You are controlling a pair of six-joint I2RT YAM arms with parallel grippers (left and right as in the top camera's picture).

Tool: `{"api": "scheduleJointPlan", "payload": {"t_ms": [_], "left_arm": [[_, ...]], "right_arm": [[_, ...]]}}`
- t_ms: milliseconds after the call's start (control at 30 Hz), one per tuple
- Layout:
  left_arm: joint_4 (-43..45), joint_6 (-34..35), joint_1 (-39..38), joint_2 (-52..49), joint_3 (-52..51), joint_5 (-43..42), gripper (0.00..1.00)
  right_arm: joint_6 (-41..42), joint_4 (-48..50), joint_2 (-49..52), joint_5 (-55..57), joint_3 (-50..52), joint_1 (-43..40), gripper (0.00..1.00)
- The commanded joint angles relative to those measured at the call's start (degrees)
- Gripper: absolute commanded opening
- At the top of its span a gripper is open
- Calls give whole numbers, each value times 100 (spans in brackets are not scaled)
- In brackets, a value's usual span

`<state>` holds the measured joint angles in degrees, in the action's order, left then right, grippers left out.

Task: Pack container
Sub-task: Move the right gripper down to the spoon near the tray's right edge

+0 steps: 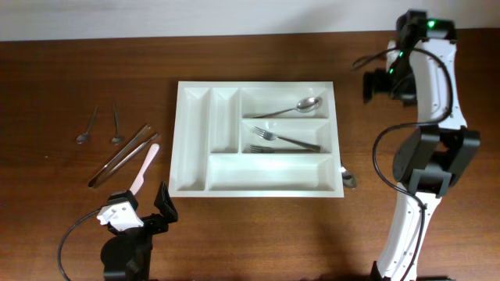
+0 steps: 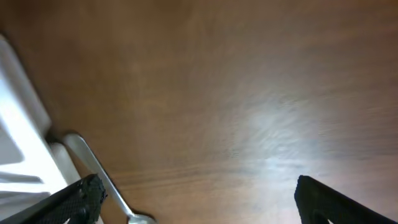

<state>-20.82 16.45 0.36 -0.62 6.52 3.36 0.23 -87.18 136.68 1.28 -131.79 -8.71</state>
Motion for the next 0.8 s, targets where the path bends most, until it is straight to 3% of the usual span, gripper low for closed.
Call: {"api": "scheduleJointPlan", "payload": {"t_ms": [0,200,467,767], "left_arm": [[-7,-87,20,33,-20,-61,99],[-7,-87,17,33,-20,-61,99],[-7,-87,20,33,-20,-61,99],[-7,-87,20,33,-20,-61,99]], "right_arm": [[72,157,-85,-214,442,-31,99],[68,457,-219,-216,890,-70,99],[48,1025,-1266,-302,1123,-343,99],[63,2540,-2697,-953,4645,-649,99]]}}
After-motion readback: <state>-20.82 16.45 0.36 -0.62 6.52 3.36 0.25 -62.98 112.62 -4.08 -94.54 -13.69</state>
